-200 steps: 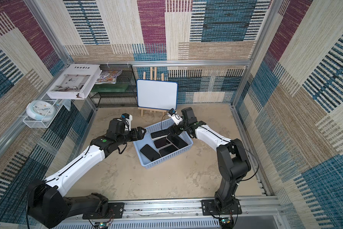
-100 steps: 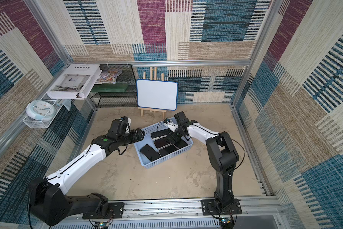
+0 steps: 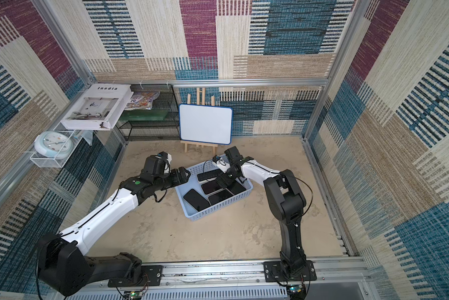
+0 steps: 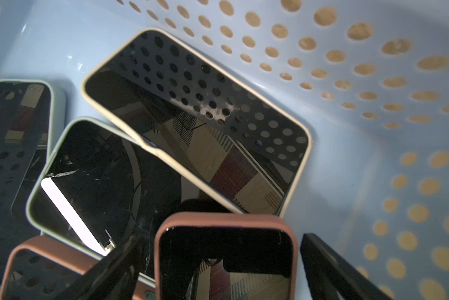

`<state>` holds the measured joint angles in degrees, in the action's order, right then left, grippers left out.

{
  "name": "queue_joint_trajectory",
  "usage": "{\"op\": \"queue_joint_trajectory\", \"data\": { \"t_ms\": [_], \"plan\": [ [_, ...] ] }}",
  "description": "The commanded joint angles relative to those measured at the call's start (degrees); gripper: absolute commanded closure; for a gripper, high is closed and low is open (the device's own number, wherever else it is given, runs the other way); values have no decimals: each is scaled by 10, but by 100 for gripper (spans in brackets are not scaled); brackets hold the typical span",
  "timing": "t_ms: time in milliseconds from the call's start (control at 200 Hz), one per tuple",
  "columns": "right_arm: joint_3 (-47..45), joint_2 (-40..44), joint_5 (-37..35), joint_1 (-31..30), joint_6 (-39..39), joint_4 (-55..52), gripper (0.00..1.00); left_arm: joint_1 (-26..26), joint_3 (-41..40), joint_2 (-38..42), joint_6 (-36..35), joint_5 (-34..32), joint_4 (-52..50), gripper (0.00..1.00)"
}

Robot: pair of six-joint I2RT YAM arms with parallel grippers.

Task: Take the phone out of the storage box
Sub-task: Pick up the phone from the storage box.

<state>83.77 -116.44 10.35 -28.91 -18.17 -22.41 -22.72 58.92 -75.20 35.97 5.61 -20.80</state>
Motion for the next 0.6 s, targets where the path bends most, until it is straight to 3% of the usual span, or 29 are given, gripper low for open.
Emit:
{"op": "queue_joint_trajectory", "data": {
  "t_ms": [0,240,596],
  "plan": [
    [5,-11,-33,1,13,-19,2,0,5,3,3,0,2,11],
    [4,-11,-54,0,15,-31,7,0,9,8,4,2,1,11],
    [23,-3,-62,-2,33,-35,33,0,14,25,6,1,-4,11]
  ]
}}
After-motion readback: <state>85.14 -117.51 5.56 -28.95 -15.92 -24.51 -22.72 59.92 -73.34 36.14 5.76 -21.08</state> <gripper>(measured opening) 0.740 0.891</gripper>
